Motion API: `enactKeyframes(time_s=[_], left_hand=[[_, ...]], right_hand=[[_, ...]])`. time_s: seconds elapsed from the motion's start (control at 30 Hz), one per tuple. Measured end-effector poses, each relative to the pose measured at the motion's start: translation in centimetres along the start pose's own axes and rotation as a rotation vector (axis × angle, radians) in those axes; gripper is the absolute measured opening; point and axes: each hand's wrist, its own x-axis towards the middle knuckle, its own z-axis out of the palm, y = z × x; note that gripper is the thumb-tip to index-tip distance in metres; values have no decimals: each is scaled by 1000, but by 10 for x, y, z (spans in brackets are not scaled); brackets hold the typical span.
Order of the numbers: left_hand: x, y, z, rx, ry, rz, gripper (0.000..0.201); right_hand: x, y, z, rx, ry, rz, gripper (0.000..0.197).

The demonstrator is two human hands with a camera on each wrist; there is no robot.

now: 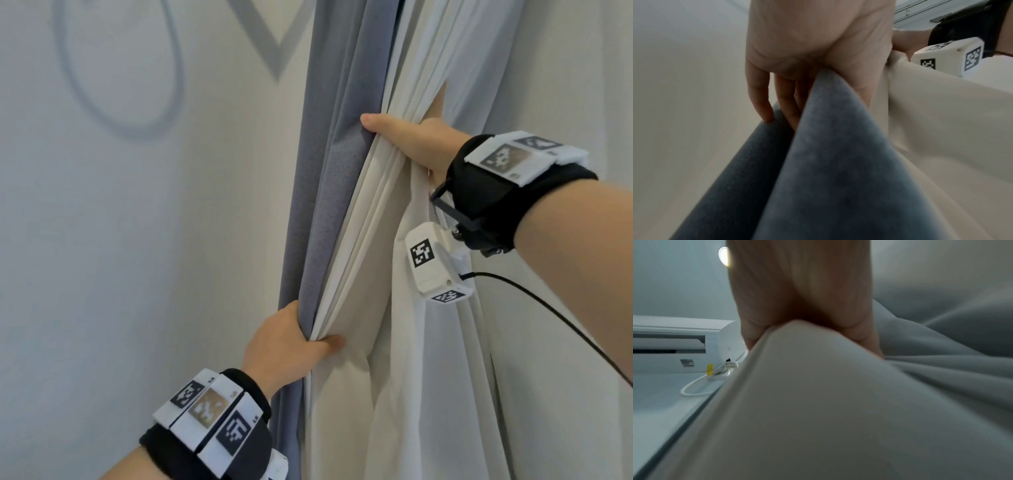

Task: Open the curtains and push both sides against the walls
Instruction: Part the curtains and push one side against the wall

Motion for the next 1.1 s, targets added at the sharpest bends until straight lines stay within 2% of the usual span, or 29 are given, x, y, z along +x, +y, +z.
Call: enactKeyframes(time_s=[0.1, 0.2, 0.37, 0.53, 0.73, 0.93, 1.1], left_hand=[[-2, 2, 7, -49, 24, 19, 54], [-4, 5, 12, -66, 72, 29, 37], [-9, 7, 16, -58, 138, -6, 33], [-23, 14, 19, -44, 176, -59, 33], [-54, 42, 28, 13, 182, -98, 36], [-95, 80, 33, 72, 192, -114, 45], [-121, 107, 36, 53, 163, -116, 45]], right_hand=[[-1, 2, -2, 17, 30, -18, 84], [2, 1, 1, 1, 52, 1, 70], [13, 7, 9, -22, 47, -19, 63], [10, 12, 5, -37, 3, -34, 82], [-7, 16, -28, 45, -28, -12, 87], [-34, 22, -60, 111, -16, -79, 115], [-61, 14, -79, 49, -25, -46, 118]])
